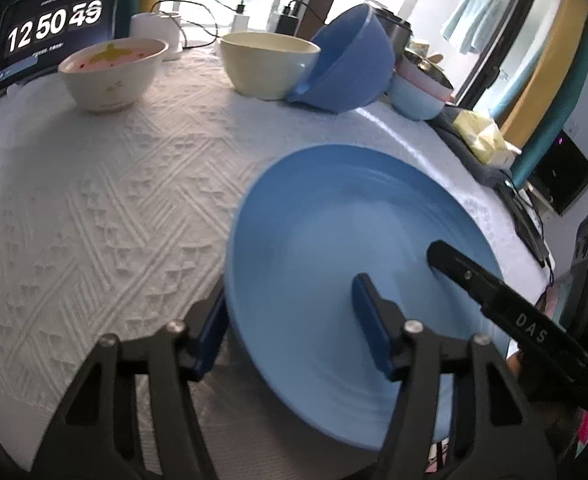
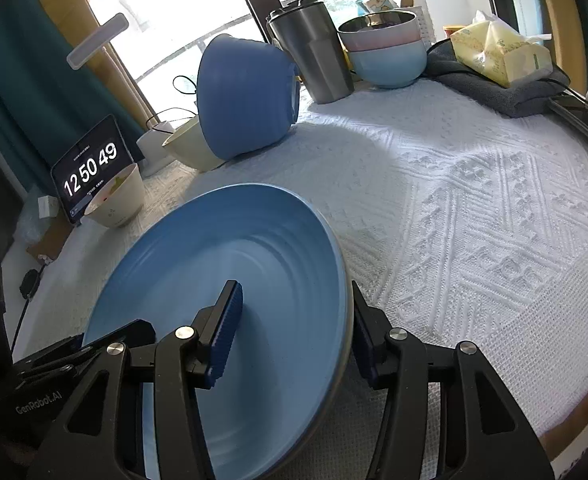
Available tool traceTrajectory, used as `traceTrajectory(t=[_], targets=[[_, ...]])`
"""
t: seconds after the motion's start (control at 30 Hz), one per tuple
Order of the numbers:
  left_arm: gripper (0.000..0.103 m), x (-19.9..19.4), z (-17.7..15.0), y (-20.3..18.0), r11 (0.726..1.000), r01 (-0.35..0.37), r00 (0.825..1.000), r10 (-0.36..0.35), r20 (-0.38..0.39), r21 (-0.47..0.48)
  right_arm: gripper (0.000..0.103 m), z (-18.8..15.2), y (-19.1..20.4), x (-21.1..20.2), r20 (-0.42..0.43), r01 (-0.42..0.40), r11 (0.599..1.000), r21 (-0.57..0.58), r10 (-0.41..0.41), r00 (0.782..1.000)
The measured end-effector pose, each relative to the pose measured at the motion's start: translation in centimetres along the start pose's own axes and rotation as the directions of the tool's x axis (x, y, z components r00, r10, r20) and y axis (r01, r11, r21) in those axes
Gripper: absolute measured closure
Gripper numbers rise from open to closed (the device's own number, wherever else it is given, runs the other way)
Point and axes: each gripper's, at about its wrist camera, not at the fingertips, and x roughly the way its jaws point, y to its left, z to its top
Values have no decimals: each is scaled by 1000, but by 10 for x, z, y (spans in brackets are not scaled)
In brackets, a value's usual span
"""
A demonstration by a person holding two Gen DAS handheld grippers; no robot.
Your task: Organize plates and bowls
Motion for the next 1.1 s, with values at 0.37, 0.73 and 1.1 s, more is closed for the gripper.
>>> traceTrajectory(t=[0.37, 0.73, 1.1], targets=[[53, -1, 1, 6, 1000, 14, 1000, -14, 0, -18, 53, 1, 2, 0, 3, 23, 1000, 20, -23, 1000], [53, -11, 0, 22, 999, 11, 1000, -10, 7, -42, 54, 5, 16, 1, 5, 21, 1000, -9, -21, 1000], [53, -29, 1, 47, 997, 1, 999, 3, 47, -73, 54, 8, 43, 6, -1, 2, 999, -52, -2, 1000]])
